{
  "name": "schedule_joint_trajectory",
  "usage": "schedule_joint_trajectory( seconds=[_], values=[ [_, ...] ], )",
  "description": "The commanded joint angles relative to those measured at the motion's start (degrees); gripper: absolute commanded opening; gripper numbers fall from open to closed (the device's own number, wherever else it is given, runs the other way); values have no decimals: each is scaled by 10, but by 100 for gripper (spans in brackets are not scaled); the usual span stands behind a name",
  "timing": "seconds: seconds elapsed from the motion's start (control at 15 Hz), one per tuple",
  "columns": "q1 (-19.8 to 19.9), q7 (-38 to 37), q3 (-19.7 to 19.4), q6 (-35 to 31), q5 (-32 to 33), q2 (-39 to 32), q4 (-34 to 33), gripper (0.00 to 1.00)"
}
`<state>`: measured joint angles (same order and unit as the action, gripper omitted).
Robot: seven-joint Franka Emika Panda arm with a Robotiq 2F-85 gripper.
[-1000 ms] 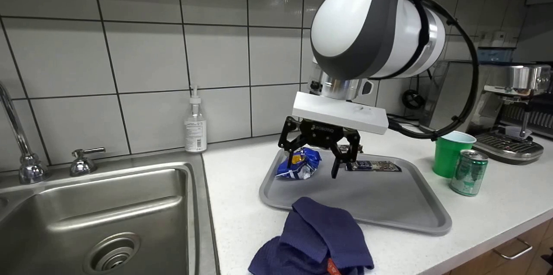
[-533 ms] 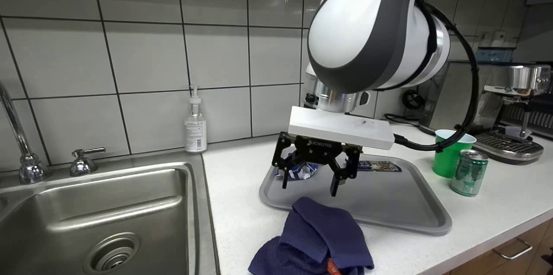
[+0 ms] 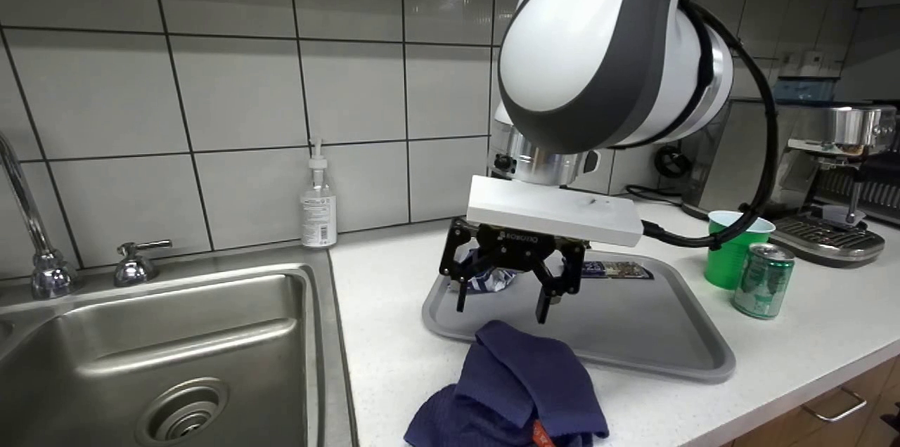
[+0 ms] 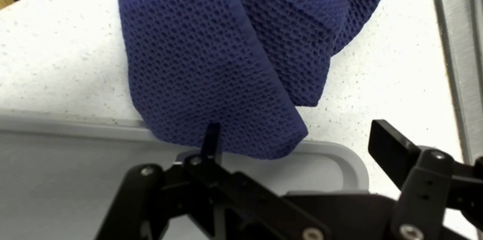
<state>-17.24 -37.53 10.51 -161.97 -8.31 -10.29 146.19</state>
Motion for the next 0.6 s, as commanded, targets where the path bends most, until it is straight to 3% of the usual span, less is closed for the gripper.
schedule_joint_trajectory(
  seconds=[0.0,0.53],
  values=[
    [-5,-2,0,0,4,1,4,100],
    [-56,-22,-8,-2,44,-28,24,100]
  ],
)
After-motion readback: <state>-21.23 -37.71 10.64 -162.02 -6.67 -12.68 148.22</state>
